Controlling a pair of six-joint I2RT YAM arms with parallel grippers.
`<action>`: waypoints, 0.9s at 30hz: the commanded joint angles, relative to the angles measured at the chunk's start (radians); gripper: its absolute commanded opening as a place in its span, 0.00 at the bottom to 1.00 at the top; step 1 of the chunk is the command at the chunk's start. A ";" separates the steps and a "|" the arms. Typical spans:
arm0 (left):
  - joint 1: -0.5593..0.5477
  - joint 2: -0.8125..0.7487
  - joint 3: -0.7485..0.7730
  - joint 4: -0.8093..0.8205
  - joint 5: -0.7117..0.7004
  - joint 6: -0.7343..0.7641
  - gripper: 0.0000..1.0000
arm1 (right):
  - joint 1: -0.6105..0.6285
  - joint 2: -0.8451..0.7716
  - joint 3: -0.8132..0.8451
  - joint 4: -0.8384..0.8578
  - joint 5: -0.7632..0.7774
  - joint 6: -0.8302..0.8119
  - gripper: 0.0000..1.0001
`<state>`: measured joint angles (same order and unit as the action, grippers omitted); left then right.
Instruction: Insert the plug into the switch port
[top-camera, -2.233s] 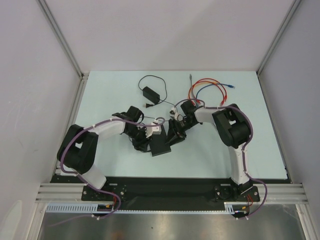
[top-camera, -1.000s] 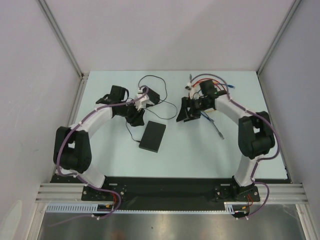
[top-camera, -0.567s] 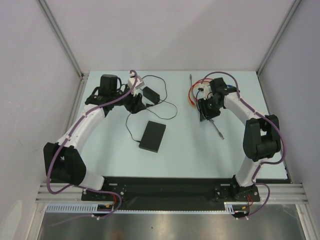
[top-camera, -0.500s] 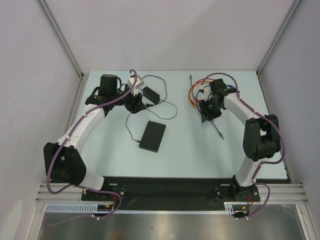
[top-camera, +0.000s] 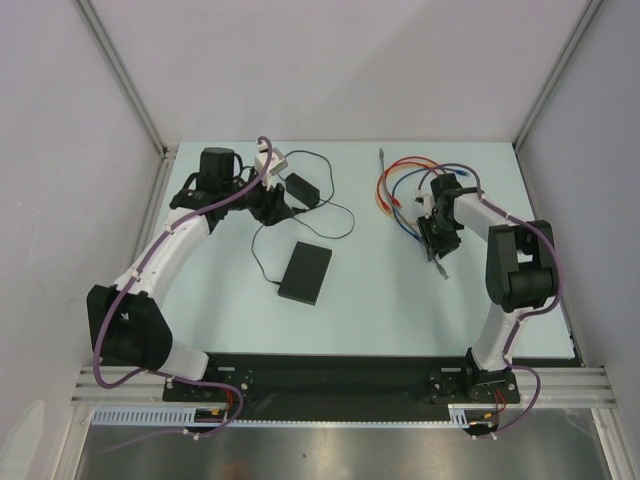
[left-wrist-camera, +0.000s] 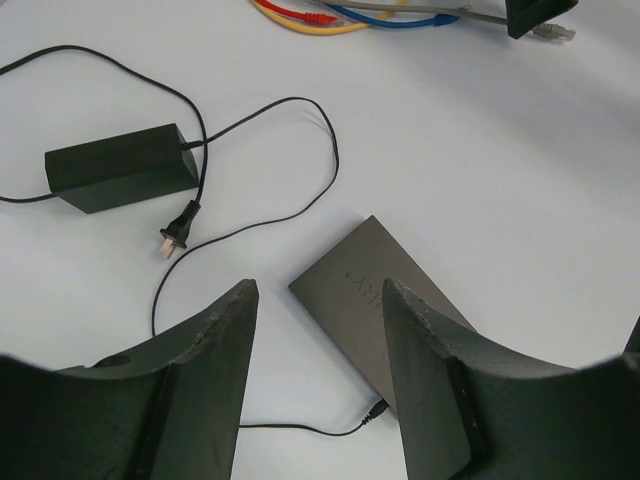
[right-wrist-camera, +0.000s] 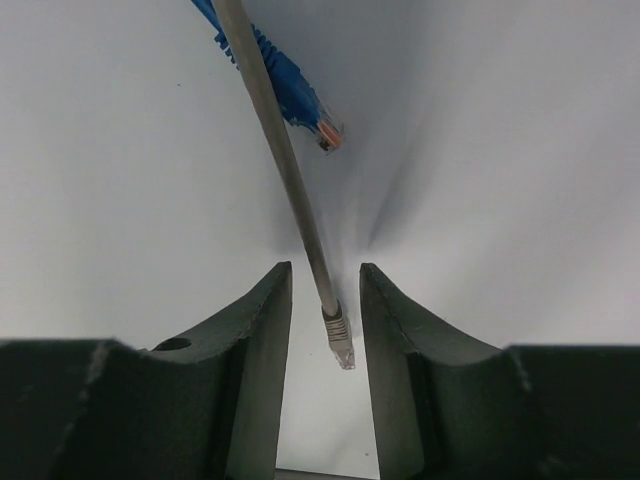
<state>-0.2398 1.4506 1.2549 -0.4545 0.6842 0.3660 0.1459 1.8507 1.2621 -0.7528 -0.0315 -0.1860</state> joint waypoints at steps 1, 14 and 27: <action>0.007 -0.036 0.064 0.020 0.026 -0.016 0.59 | -0.009 0.030 0.006 0.020 0.002 -0.018 0.38; 0.007 -0.059 0.153 0.045 0.058 -0.064 0.65 | -0.129 -0.088 0.157 -0.264 -0.477 0.016 0.00; -0.082 -0.108 0.255 -0.028 0.224 0.213 0.72 | -0.151 -0.245 0.135 0.094 -1.248 0.512 0.00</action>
<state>-0.2646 1.4120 1.4811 -0.4564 0.8112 0.4145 -0.0471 1.6348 1.4277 -0.9031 -1.0630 0.0715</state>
